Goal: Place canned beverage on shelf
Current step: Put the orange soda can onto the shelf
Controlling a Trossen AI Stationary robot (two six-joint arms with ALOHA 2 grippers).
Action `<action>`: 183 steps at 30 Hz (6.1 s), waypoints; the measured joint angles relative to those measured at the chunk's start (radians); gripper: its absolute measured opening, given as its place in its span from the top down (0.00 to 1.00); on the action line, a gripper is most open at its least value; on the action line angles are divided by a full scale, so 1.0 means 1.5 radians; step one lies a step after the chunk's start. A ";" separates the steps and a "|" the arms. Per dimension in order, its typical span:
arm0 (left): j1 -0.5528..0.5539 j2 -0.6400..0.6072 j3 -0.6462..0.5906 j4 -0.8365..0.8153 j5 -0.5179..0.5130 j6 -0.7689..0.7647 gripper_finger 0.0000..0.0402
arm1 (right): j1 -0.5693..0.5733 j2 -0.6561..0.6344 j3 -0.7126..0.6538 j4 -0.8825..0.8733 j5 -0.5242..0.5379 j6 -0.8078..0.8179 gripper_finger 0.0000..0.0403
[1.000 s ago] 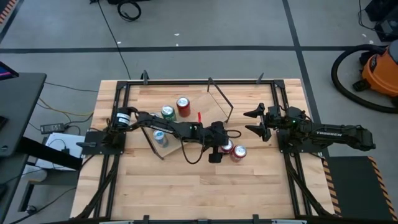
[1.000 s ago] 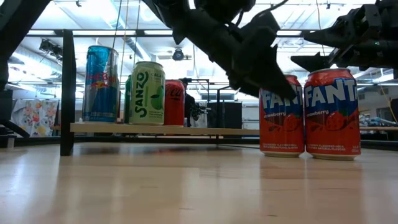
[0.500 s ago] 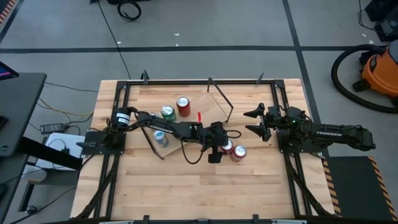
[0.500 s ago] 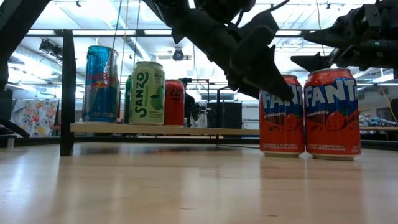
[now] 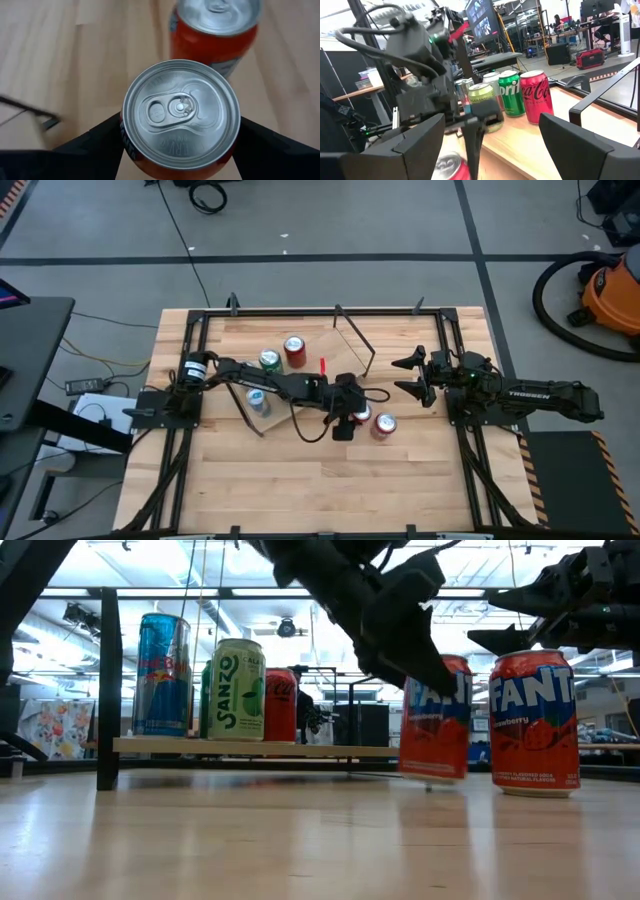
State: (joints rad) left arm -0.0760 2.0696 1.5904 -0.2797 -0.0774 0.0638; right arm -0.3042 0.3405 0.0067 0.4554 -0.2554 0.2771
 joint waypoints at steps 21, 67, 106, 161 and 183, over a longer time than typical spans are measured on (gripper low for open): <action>0.001 -0.065 0.122 -0.360 -0.176 -0.048 0.25 | 0.001 0.000 0.000 -0.001 -0.010 0.005 0.17; 0.052 -0.285 -0.183 -0.121 -0.246 -0.198 0.25 | 0.210 0.217 0.094 0.048 0.296 -0.164 0.17; 0.013 -0.330 -0.182 -0.076 -0.267 -0.203 0.25 | 0.259 0.821 0.396 0.278 0.467 -0.270 0.13; -0.016 -0.341 -0.182 -0.198 -0.267 -0.178 0.01 | 0.179 0.908 0.464 0.285 0.227 -0.222 0.21; -0.161 -0.437 -0.182 -0.374 -0.413 -0.250 0.04 | 0.135 1.012 0.521 0.314 0.209 -0.234 0.20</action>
State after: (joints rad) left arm -0.3168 1.4147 1.3170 -0.8405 -0.6973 -0.3107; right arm -0.1013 1.8589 0.7876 0.9271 0.0584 -0.0739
